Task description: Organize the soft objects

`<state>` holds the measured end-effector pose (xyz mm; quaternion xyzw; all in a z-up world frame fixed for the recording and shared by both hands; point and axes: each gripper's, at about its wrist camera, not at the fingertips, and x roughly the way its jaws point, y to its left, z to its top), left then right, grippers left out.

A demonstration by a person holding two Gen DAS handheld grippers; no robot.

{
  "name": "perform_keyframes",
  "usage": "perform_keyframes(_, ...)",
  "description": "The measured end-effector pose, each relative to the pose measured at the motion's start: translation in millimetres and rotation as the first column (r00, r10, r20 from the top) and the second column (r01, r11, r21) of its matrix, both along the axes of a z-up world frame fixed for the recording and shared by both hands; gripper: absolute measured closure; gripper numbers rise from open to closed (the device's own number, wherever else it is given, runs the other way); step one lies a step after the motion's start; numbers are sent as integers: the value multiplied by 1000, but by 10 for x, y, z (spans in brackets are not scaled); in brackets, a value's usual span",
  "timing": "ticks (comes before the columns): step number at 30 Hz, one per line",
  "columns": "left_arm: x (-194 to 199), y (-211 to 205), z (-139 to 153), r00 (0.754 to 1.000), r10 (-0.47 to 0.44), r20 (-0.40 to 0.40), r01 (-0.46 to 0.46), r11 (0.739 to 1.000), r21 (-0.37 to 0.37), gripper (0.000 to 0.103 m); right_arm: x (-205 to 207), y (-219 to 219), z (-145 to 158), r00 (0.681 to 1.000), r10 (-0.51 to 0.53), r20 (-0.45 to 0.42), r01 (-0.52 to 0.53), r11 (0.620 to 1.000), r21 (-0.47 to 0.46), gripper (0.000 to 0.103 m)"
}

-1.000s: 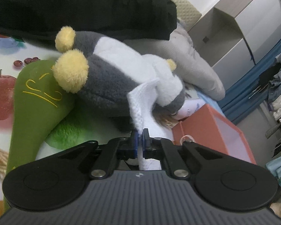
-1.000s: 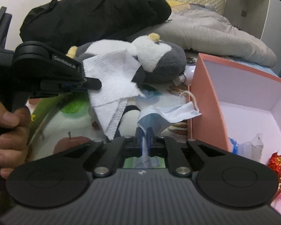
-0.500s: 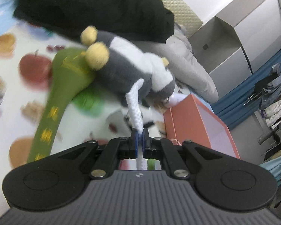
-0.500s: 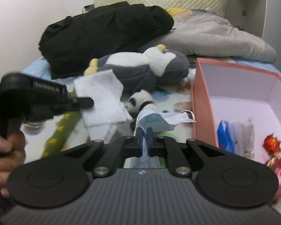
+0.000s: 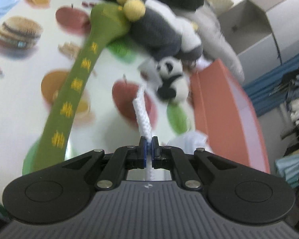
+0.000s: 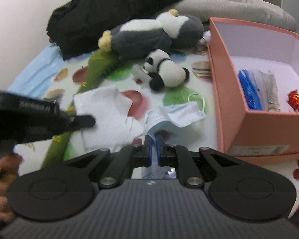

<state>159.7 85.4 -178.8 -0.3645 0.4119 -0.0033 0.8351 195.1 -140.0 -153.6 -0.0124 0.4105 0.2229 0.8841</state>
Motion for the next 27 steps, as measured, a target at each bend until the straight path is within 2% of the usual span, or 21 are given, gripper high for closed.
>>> perform_keyframes(4, -51, -73, -97, 999, -34, -33, 34, 999, 19, 97, 18, -92, -40, 1000, -10, -27, 9, 1000, -9, 93)
perform_keyframes(7, -95, -85, -108, 997, -62, -47, 64, 996, 57, 96, -12, -139, 23, 1000, 0, -6, 0, 999, -36, 89)
perform_keyframes(9, -151, -67, -106, 997, -52, -56, 56, 996, 75, 80, -50, -161, 75, 1000, 16, 17, -15, 999, -52, 75)
perform_keyframes(11, -206, -8, -89, 999, -14, -51, 18, 997, 78, 68, -68, -187, 125, 999, 31, 33, -30, 998, -46, 72)
perform_keyframes(17, -273, 76, 63, 1000, 30, -4, -29, 989, 143, 52, -26, -131, 167, 995, 64, 75, -60, 996, -61, 70)
perform_keyframes(18, -260, 69, 80, 1000, 22, 2, -22, 988, 154, 52, 0, -113, 155, 996, 66, 68, -61, 996, -64, 62)
perform_keyframes(20, -211, 40, 88, 1000, 3, 6, -4, 986, 168, 49, 32, -79, 130, 995, 74, 69, -70, 995, -69, 52)
perform_keyframes(23, -88, -54, 50, 999, -33, 2, 32, 975, 221, 35, 65, -24, 67, 992, 93, 88, -84, 992, -97, 52)
perform_keyframes(27, 71, -138, -89, 998, -56, -23, 61, 960, 272, 31, 106, 52, -90, 988, 122, 94, -108, 983, -148, 52)
